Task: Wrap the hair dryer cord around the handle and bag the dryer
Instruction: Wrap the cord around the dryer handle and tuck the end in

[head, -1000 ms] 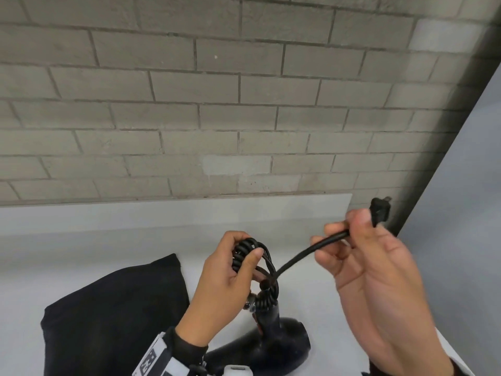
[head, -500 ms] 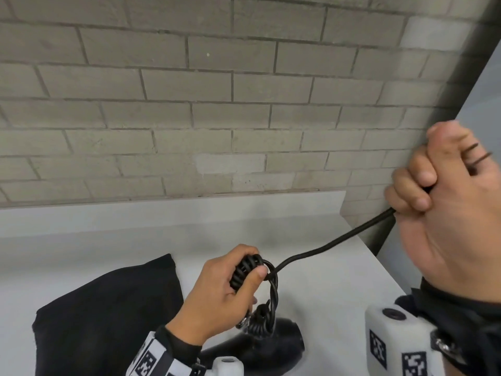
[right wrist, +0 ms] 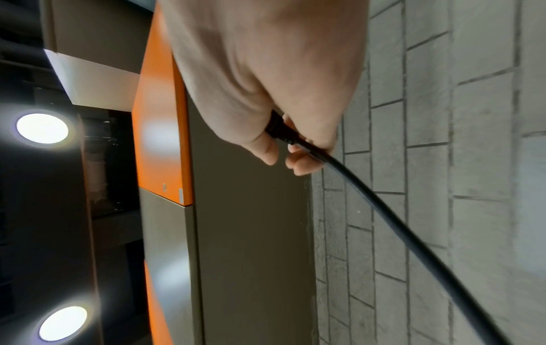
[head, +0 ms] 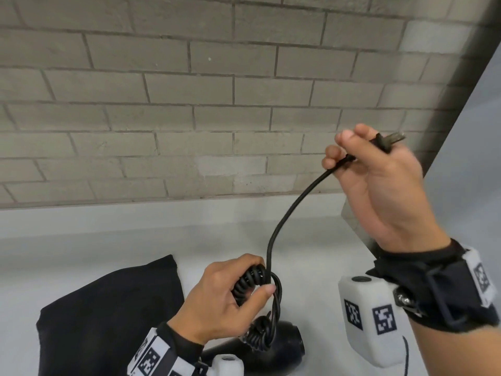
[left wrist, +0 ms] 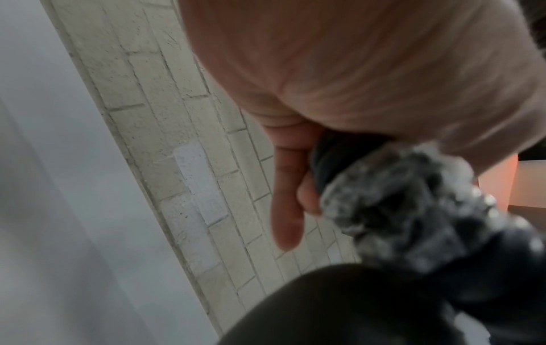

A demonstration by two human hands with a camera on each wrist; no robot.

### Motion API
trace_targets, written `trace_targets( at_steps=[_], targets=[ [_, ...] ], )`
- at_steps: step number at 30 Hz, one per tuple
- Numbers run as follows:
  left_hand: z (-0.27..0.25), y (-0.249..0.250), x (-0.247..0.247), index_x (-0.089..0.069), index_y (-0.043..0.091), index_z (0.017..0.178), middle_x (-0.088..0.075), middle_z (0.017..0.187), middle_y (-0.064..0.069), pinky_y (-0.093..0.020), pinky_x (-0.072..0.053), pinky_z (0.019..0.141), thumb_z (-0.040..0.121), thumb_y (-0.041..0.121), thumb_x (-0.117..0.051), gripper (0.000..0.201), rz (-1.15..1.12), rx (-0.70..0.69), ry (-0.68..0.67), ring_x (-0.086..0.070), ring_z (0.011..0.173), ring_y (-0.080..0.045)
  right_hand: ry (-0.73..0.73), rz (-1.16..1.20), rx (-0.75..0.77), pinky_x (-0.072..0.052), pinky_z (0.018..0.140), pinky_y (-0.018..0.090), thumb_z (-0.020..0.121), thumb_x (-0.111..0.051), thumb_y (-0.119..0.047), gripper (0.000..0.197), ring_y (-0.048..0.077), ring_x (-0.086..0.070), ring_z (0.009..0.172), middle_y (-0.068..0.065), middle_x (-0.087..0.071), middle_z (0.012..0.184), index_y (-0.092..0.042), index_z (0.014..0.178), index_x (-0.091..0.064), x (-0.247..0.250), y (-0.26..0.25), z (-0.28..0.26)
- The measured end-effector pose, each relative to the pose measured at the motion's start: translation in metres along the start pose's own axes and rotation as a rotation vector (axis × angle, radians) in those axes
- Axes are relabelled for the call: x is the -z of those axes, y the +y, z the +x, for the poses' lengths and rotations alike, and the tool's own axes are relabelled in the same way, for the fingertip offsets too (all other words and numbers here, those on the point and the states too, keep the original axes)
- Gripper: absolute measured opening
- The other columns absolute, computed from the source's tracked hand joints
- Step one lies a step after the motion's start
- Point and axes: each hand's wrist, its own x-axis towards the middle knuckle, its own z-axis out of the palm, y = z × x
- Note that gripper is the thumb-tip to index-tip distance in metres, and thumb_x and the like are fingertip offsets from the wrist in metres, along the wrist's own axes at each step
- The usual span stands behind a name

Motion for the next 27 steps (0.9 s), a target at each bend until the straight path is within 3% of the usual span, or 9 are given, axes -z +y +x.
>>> trace_targets(
  at_steps=[4, 7, 10, 13, 15, 18, 20, 23, 27],
  targets=[
    [-0.002, -0.002, 0.001, -0.059, 0.027, 0.098, -0.056, 0.058, 0.010, -0.026, -0.046, 0.048, 0.090, 0.034, -0.064, 0.011, -0.002, 0.003, 0.018, -0.059, 0.050, -0.010, 0.025, -0.165, -0.023, -0.054, 0.078, 0.034, 0.087, -0.065, -0.019, 0.009, 0.020, -0.059, 0.083, 0.003, -0.055, 0.084, -0.015, 0.088, -0.057, 0.015, 0.020, -0.005],
    [-0.003, -0.003, 0.004, -0.059, 0.028, 0.098, -0.057, 0.059, 0.008, -0.028, -0.048, 0.048, 0.091, 0.034, -0.063, 0.010, -0.006, 0.012, 0.030, -0.061, 0.050, -0.012, -0.032, -0.298, -0.076, -0.047, 0.063, 0.029, 0.083, -0.066, -0.027, 0.014, 0.019, -0.054, 0.071, 0.007, -0.050, 0.082, -0.014, 0.084, -0.061, 0.036, 0.024, -0.013],
    [-0.004, -0.007, 0.006, -0.058, 0.030, 0.096, -0.058, 0.059, 0.004, -0.030, -0.049, 0.047, 0.090, 0.035, -0.062, 0.009, -0.018, 0.041, 0.068, -0.062, 0.049, -0.014, -0.091, -0.248, -0.141, -0.035, 0.048, 0.021, 0.076, -0.072, -0.025, 0.020, 0.013, -0.042, 0.050, 0.008, -0.050, 0.075, -0.010, 0.088, -0.066, 0.064, 0.024, -0.026],
    [-0.006, -0.012, 0.008, -0.059, 0.029, 0.095, -0.058, 0.058, 0.003, -0.034, -0.050, 0.046, 0.090, 0.037, -0.061, 0.010, -0.024, 0.063, 0.100, -0.062, 0.048, -0.015, -0.150, -0.164, -0.216, -0.037, 0.046, 0.018, 0.066, -0.084, -0.026, 0.036, 0.010, -0.043, 0.047, 0.012, -0.061, 0.076, -0.008, 0.095, -0.073, 0.096, 0.025, -0.044],
    [-0.005, -0.014, 0.008, -0.059, 0.027, 0.095, -0.058, 0.057, 0.003, -0.035, -0.050, 0.046, 0.090, 0.037, -0.061, 0.011, -0.022, 0.068, 0.107, -0.062, 0.047, -0.015, -0.194, -0.289, -0.271, -0.045, 0.051, 0.021, 0.065, -0.087, -0.027, 0.041, 0.018, -0.055, 0.056, 0.016, -0.068, 0.083, -0.007, 0.098, -0.073, 0.110, 0.027, -0.057],
    [-0.002, -0.013, 0.007, -0.060, 0.028, 0.093, -0.059, 0.057, 0.002, -0.036, -0.050, 0.045, 0.089, 0.039, -0.062, 0.012, -0.031, 0.071, 0.107, -0.062, 0.047, -0.016, -0.190, -0.674, -0.353, -0.055, 0.068, 0.025, 0.079, -0.072, -0.009, 0.016, 0.022, -0.067, 0.077, 0.012, -0.076, 0.093, -0.012, 0.095, -0.074, 0.117, 0.035, -0.070],
    [0.000, -0.010, 0.004, -0.059, 0.029, 0.092, -0.059, 0.058, 0.002, -0.037, -0.049, 0.044, 0.090, 0.045, -0.062, 0.016, -0.046, 0.065, 0.103, -0.062, 0.047, -0.017, -0.206, -0.803, -0.405, -0.056, 0.077, 0.031, 0.085, -0.068, -0.003, 0.017, 0.024, -0.071, 0.082, 0.007, -0.076, 0.094, -0.016, 0.094, -0.074, 0.113, 0.048, -0.077],
    [0.004, -0.006, -0.001, -0.060, 0.028, 0.092, -0.058, 0.058, 0.004, -0.036, -0.049, 0.045, 0.091, 0.055, -0.058, 0.027, -0.061, 0.048, 0.085, -0.060, 0.047, -0.016, -0.077, -0.729, -0.391, -0.056, 0.083, 0.041, 0.085, -0.070, -0.004, 0.009, 0.029, -0.073, 0.084, 0.011, -0.075, 0.090, -0.011, 0.092, -0.071, 0.091, 0.069, -0.088],
    [0.008, -0.003, -0.004, -0.062, 0.023, 0.094, -0.053, 0.062, 0.019, -0.014, -0.042, 0.050, 0.091, 0.043, -0.063, 0.021, -0.003, 0.021, 0.085, -0.050, 0.050, -0.001, 0.024, -0.424, -0.464, -0.059, 0.075, 0.033, 0.085, -0.068, 0.000, 0.008, 0.030, -0.072, 0.079, 0.020, -0.068, 0.085, 0.001, 0.093, -0.069, 0.059, 0.095, -0.101]
  ],
)
